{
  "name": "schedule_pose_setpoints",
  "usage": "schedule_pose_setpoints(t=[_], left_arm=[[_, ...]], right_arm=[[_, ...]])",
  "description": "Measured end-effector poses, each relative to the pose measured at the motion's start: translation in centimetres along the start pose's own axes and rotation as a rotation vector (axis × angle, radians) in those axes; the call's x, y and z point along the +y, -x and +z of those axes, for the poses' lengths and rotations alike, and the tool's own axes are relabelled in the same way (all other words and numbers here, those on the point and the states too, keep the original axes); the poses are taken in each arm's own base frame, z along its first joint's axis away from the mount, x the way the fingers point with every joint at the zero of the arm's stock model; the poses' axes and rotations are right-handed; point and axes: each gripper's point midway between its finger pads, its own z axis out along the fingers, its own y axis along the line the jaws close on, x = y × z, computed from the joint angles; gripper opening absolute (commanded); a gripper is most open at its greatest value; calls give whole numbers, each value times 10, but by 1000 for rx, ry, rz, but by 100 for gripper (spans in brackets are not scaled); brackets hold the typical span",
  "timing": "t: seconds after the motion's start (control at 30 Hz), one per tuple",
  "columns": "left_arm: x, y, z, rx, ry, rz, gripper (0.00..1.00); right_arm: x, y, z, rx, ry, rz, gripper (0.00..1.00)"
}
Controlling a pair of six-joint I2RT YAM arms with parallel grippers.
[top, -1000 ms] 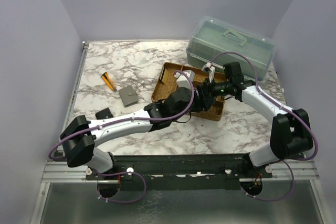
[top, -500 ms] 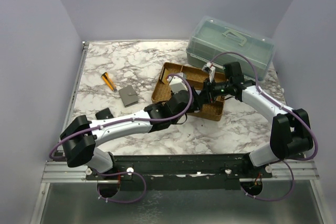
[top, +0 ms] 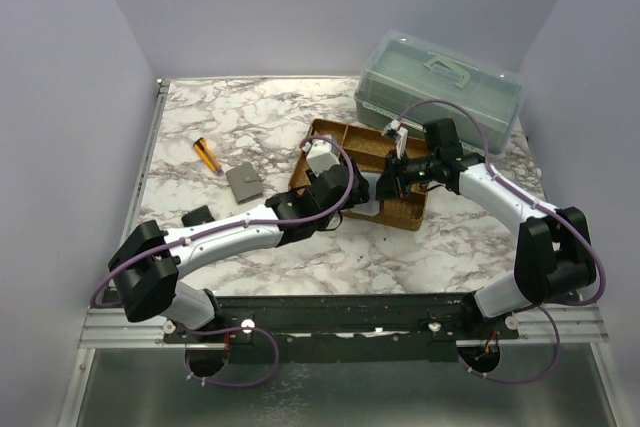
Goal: Take the credit cards out of the card holder
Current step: Place the card holder at the center of the board.
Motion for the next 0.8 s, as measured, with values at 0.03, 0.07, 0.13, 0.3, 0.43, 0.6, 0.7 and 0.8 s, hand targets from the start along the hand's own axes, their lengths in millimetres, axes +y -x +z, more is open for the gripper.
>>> schedule_pose_setpoints(t=[0.03, 0.07, 0.13, 0.3, 0.43, 0.6, 0.7, 0.8], left_arm=[[1, 1, 1, 4, 0, 0, 69], [2, 1, 2, 12, -4, 5, 70], [1, -2, 2, 39, -21, 19, 71], [-5, -12, -1, 106, -73, 59, 72], [-8, -17, -3, 141, -102, 81, 76], [-11, -22, -5, 171, -129, 100, 76], [-11, -24, -5, 177, -132, 109, 76], [-6, -28, -2, 189, -107, 118, 71]], right_arm=[[0, 0, 0, 1, 1, -1, 0], [1, 0, 1, 2, 2, -1, 0], [0, -1, 1, 4, 3, 2, 0], [-1, -3, 3, 10, 6, 12, 0], [1, -4, 3, 11, 21, 20, 0], [4, -4, 4, 10, 41, 31, 0], [6, -4, 4, 11, 56, 42, 0], [6, -5, 4, 13, 57, 48, 0]])
